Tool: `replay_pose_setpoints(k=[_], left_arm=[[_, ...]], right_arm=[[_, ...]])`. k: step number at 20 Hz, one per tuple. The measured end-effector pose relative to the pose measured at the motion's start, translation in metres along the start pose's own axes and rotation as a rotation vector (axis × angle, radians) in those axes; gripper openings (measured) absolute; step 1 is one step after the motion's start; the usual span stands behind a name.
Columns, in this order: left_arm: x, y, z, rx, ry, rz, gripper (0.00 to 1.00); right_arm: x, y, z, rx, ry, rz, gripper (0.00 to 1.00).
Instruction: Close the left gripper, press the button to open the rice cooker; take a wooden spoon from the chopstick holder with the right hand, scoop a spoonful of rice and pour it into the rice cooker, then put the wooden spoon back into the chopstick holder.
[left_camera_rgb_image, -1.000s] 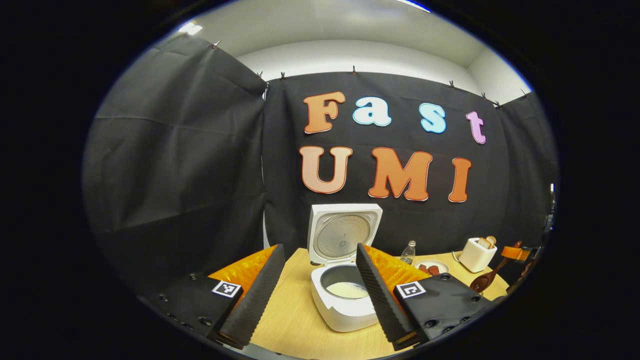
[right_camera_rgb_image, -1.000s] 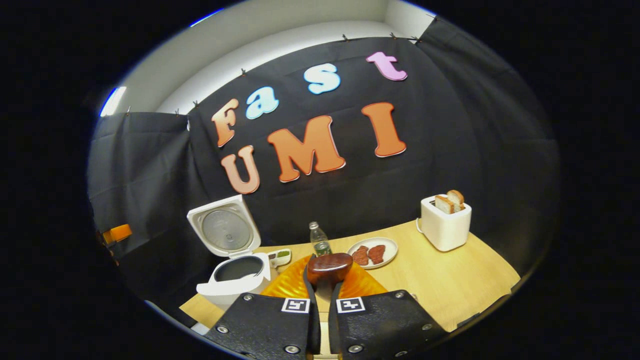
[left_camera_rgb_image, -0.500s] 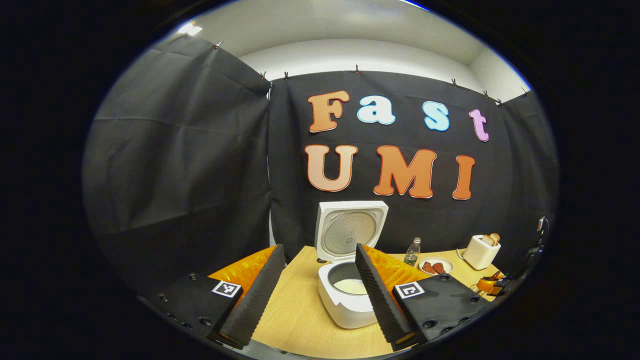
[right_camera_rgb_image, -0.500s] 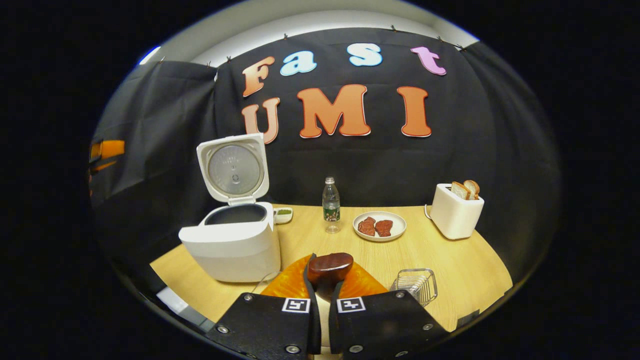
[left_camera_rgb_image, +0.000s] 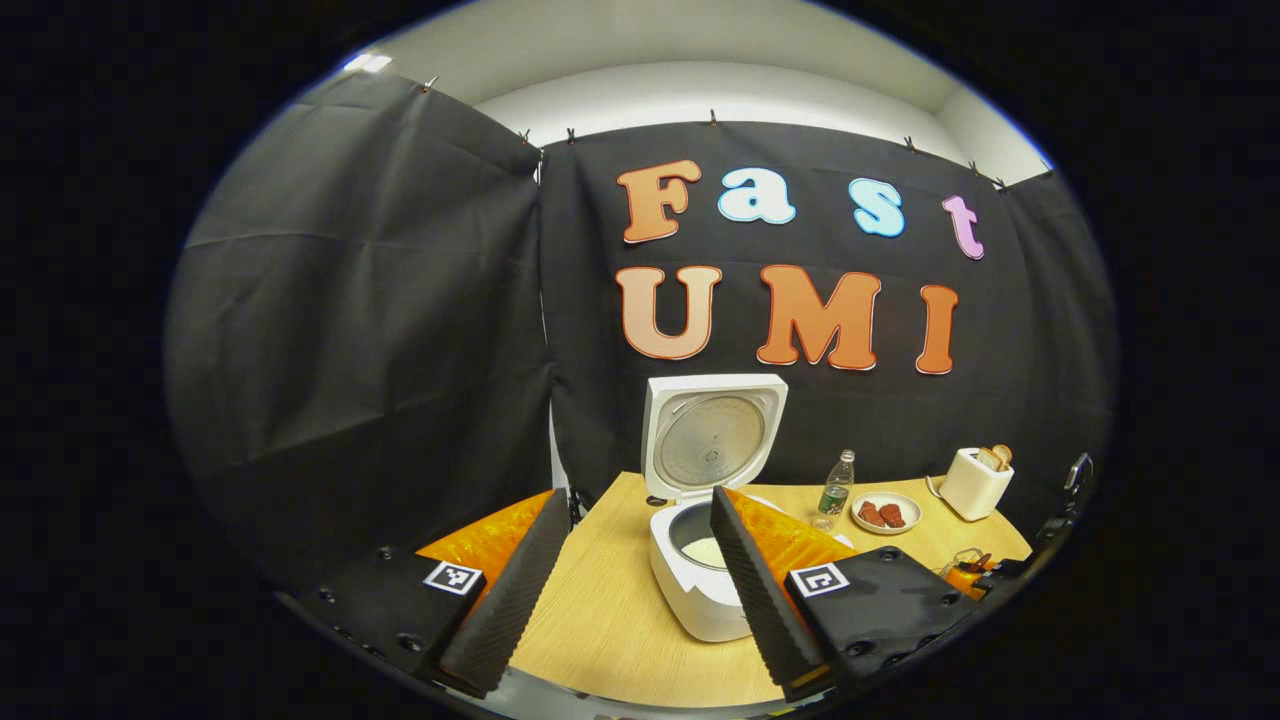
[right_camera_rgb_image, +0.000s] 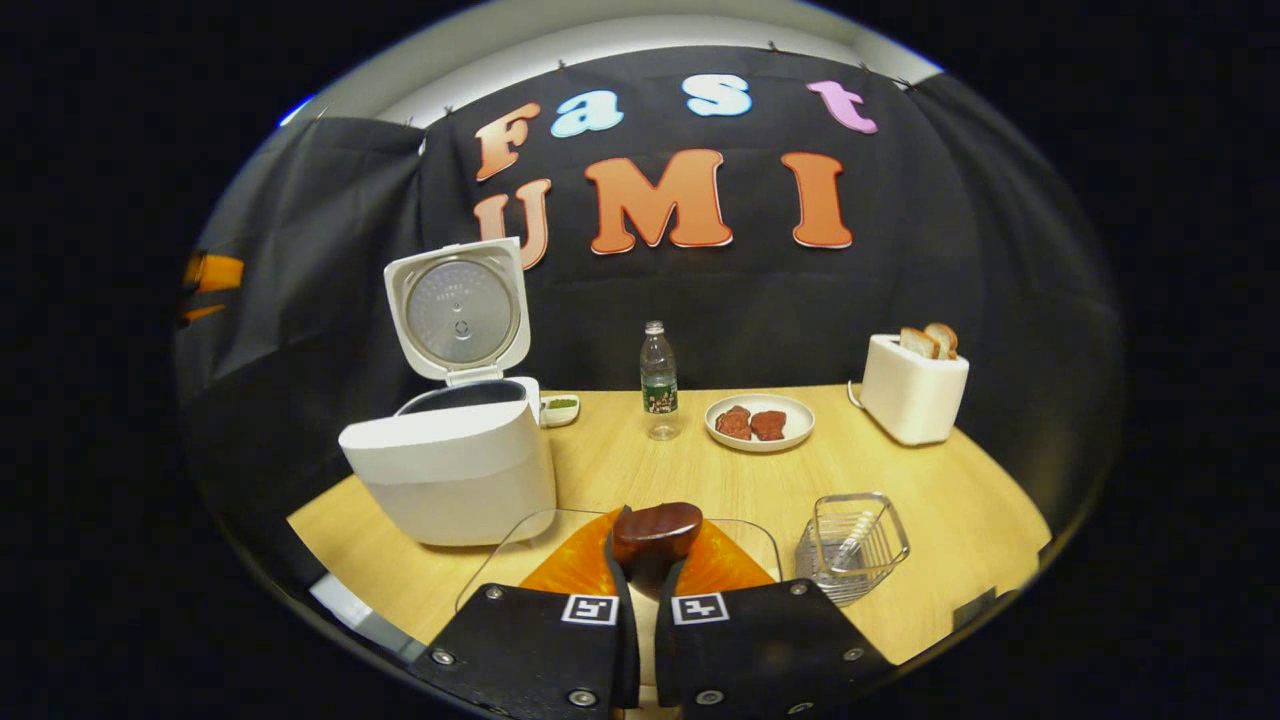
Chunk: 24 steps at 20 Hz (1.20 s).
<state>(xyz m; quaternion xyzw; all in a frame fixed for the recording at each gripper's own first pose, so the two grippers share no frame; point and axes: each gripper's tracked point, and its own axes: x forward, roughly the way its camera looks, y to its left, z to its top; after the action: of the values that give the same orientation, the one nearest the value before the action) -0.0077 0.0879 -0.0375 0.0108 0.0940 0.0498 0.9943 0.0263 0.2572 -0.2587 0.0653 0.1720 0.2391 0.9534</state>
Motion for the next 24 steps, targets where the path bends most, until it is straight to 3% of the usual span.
replay_pose_setpoints(k=[9, 15, 24], left_arm=[[-0.005, 0.014, -0.017, -0.037, 0.038, 0.030, 0.96], [-0.009, 0.021, -0.028, -0.062, 0.057, 0.041, 0.96], [-0.007, 0.010, -0.036, -0.077, 0.072, 0.023, 0.96]], right_arm=[[0.021, -0.006, -0.002, 0.331, 0.002, 0.042, 0.05], [0.030, -0.030, -0.015, 0.649, 0.022, 0.010, 0.05], [0.040, -0.056, -0.035, 0.962, 0.060, -0.056, 0.05]])
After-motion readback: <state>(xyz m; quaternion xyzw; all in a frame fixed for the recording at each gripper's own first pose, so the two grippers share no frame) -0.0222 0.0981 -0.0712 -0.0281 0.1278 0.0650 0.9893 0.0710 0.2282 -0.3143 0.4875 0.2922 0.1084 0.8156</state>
